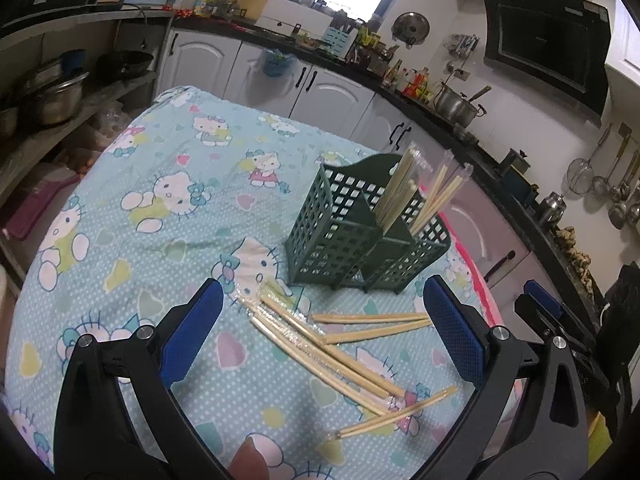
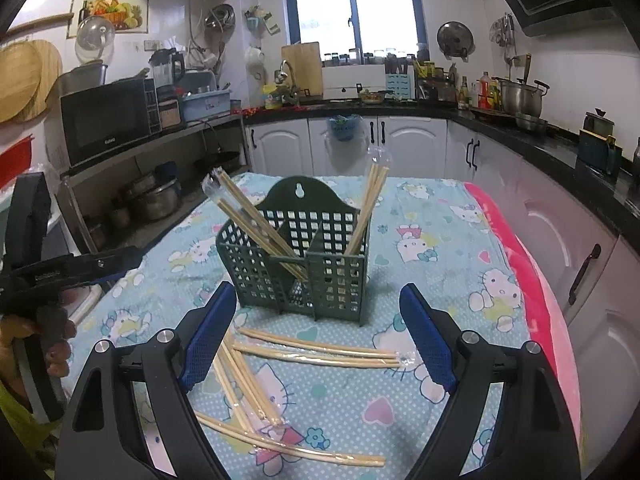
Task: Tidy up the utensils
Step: 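Withdraw both tools from the caddy toward the chopstick pile, then lower the left tool onto the chopsticks while the right tool closes on chopsticks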
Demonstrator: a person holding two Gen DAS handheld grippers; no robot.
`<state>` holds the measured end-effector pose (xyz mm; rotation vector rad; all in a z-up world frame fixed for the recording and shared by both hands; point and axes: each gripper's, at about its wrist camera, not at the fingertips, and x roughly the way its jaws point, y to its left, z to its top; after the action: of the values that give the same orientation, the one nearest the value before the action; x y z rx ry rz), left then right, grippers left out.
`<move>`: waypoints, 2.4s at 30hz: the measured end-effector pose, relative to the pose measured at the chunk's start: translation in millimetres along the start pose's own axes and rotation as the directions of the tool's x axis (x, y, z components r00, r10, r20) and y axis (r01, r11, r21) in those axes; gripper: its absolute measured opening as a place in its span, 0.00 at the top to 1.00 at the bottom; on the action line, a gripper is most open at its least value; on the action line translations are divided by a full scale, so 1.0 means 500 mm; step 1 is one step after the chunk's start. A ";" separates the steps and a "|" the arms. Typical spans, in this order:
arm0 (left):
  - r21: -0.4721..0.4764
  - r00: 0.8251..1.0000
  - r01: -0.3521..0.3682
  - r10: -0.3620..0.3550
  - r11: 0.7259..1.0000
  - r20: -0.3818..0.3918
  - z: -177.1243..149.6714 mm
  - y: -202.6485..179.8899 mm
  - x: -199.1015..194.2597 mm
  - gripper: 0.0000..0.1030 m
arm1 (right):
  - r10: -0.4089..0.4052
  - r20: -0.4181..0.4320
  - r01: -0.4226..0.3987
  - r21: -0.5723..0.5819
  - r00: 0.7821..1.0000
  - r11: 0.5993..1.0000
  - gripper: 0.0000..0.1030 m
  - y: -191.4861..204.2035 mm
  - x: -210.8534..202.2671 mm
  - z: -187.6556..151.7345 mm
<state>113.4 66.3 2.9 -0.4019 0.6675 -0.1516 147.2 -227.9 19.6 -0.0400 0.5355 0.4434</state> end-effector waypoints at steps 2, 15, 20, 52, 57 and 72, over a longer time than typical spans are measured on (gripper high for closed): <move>-0.001 1.000 -0.007 0.007 1.000 -0.013 -0.007 0.004 0.007 0.10 | -0.010 -0.011 0.010 -0.011 1.000 1.000 0.21 0.000 0.005 -0.008; 0.009 0.994 -0.027 0.028 1.000 -0.110 -0.057 0.018 0.065 0.10 | -0.061 -0.101 0.061 -0.004 0.993 0.998 0.21 -0.038 0.049 -0.062; 0.021 0.989 -0.029 0.031 0.999 -0.143 -0.075 0.019 0.088 0.10 | -0.080 -0.119 0.081 0.003 0.990 0.997 0.21 -0.059 0.064 -0.073; -0.190 0.969 -0.030 -0.017 0.981 -0.245 -0.073 0.122 0.213 0.62 | -0.097 -0.278 0.127 0.093 0.956 0.987 0.38 -0.143 0.181 -0.122; -0.198 0.971 -0.039 -0.009 0.979 -0.238 -0.074 0.130 0.215 0.71 | -0.064 -0.294 0.115 0.159 0.954 0.981 0.45 -0.171 0.202 -0.129; -0.204 0.976 -0.037 -0.008 0.978 -0.220 -0.082 0.150 0.211 0.88 | 0.000 -0.323 0.080 0.235 0.946 0.969 0.84 -0.207 0.238 -0.155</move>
<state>170.7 94.2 -117.2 -0.5857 0.9083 -0.1137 244.2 -286.1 -114.9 0.1170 0.9072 0.3283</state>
